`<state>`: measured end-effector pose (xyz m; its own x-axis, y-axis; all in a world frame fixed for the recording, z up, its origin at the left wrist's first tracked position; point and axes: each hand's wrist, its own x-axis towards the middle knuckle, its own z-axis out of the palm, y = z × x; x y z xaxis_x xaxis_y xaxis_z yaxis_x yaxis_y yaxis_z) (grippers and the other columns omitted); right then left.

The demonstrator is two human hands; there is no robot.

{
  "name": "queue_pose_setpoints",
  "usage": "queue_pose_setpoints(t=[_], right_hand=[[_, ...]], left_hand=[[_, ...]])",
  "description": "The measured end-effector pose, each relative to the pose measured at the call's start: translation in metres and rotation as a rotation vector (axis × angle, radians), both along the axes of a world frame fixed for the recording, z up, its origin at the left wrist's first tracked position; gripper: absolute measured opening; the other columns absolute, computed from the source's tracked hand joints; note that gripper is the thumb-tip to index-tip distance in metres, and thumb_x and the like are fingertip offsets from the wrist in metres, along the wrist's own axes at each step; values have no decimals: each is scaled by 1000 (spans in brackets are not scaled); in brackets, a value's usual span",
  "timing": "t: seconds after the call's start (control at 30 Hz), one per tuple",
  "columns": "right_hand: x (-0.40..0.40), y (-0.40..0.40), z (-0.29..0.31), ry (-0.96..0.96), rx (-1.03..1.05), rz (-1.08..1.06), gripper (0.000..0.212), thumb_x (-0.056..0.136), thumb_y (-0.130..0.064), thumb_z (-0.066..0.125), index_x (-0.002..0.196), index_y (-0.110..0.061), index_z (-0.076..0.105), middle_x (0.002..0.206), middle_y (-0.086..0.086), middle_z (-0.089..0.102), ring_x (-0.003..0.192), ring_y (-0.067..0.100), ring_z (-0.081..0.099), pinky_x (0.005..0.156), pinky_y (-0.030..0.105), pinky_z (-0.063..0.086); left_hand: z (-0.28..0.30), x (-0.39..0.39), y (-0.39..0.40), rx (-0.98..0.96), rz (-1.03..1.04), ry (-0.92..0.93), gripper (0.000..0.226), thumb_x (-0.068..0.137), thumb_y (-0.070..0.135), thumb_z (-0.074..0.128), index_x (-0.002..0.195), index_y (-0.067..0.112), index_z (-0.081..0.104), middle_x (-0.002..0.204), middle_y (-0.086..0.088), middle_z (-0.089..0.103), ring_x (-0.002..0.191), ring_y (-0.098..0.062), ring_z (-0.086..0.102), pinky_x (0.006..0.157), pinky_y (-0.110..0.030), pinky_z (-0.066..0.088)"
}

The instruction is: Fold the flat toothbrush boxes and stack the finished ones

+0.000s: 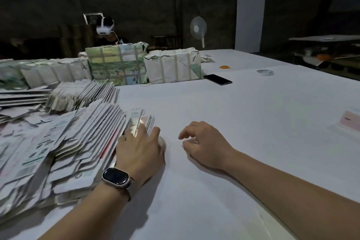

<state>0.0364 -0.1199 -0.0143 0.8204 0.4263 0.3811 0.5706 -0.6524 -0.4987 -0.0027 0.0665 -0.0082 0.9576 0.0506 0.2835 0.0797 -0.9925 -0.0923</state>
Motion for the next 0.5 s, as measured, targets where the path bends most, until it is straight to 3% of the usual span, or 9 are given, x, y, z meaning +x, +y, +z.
queue_pose_setpoints(t=[0.17,0.37,0.5], right_hand=[[2,1,-1,-12,-2,18,16,90,-22,60,101,-26,71,101,-14,62,98,7,50,89,28,43],[3,2,-3,-29,-10,27,18,89,-21,59,100,-26,71,102,-13,64,99,8,51,88,27,43],[4,2,-2,-43,-14,28,18,89,-20,60,101,-24,72,103,-9,66,99,10,52,86,25,40]], left_hand=[[-2,2,3,21,-76,-10,22,97,31,42,119,25,43,114,-4,60,107,-32,59,76,-38,37],[-1,-2,-1,-51,-242,-142,28,96,44,40,113,23,49,91,0,61,80,-29,63,60,-34,33],[5,-5,-10,-170,-343,-122,52,84,44,25,116,19,58,101,-4,61,91,-30,60,65,-35,37]])
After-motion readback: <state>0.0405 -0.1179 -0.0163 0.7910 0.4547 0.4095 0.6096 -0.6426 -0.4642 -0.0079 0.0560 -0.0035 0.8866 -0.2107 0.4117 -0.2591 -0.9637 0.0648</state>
